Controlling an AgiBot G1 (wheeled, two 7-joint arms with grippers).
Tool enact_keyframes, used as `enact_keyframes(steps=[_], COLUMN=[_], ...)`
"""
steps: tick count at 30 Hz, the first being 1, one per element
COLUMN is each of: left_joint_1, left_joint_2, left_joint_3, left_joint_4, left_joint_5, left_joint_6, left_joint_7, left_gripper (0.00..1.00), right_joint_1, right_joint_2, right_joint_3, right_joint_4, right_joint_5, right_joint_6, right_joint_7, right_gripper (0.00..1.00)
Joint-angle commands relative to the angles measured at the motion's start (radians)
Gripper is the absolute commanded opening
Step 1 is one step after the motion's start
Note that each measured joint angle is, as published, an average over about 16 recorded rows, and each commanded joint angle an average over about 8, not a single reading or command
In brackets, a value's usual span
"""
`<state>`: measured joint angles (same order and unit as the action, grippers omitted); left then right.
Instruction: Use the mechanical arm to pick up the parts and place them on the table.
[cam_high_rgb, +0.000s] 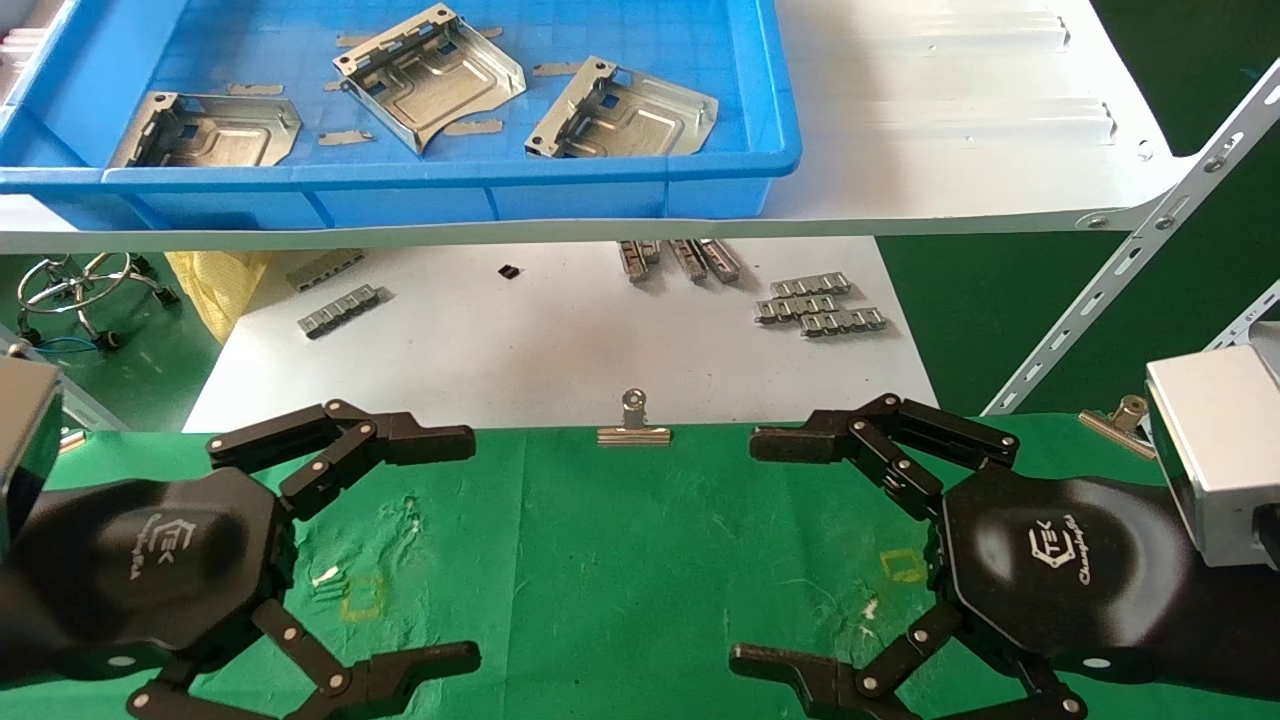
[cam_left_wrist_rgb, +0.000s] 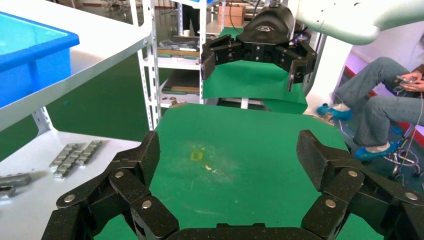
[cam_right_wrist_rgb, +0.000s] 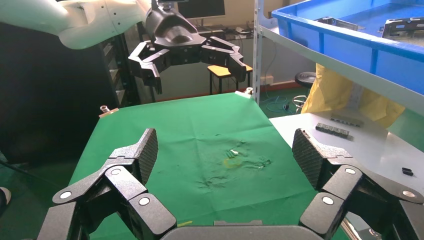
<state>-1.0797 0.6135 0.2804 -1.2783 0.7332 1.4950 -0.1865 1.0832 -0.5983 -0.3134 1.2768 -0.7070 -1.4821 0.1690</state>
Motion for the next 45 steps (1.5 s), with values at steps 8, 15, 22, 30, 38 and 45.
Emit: enact_keyframes(steps=[8,15,22,30,38,45], left_joint_1=[0.0,0.0,0.0,0.0,0.0,0.0], left_joint_2=[0.0,0.0,0.0,0.0,0.0,0.0], left_joint_3=[0.0,0.0,0.0,0.0,0.0,0.0], left_joint_4=[0.0,0.0,0.0,0.0,0.0,0.0], left_joint_5=[0.0,0.0,0.0,0.0,0.0,0.0], left_joint_6=[0.0,0.0,0.0,0.0,0.0,0.0], left_joint_7=[0.0,0.0,0.0,0.0,0.0,0.0], left_gripper=[1.0,1.0,1.0,1.0,1.0,1.0], right_joint_1=[0.0,0.0,0.0,0.0,0.0,0.0], right_joint_2=[0.0,0.0,0.0,0.0,0.0,0.0], right_joint_3=[0.0,0.0,0.0,0.0,0.0,0.0], right_joint_4=[0.0,0.0,0.0,0.0,0.0,0.0], right_joint_5=[0.0,0.0,0.0,0.0,0.0,0.0], right_joint_6=[0.0,0.0,0.0,0.0,0.0,0.0], right_joint_7=[0.0,0.0,0.0,0.0,0.0,0.0], right_gripper=[1.0,0.79,0.0,0.0,0.0,0.0])
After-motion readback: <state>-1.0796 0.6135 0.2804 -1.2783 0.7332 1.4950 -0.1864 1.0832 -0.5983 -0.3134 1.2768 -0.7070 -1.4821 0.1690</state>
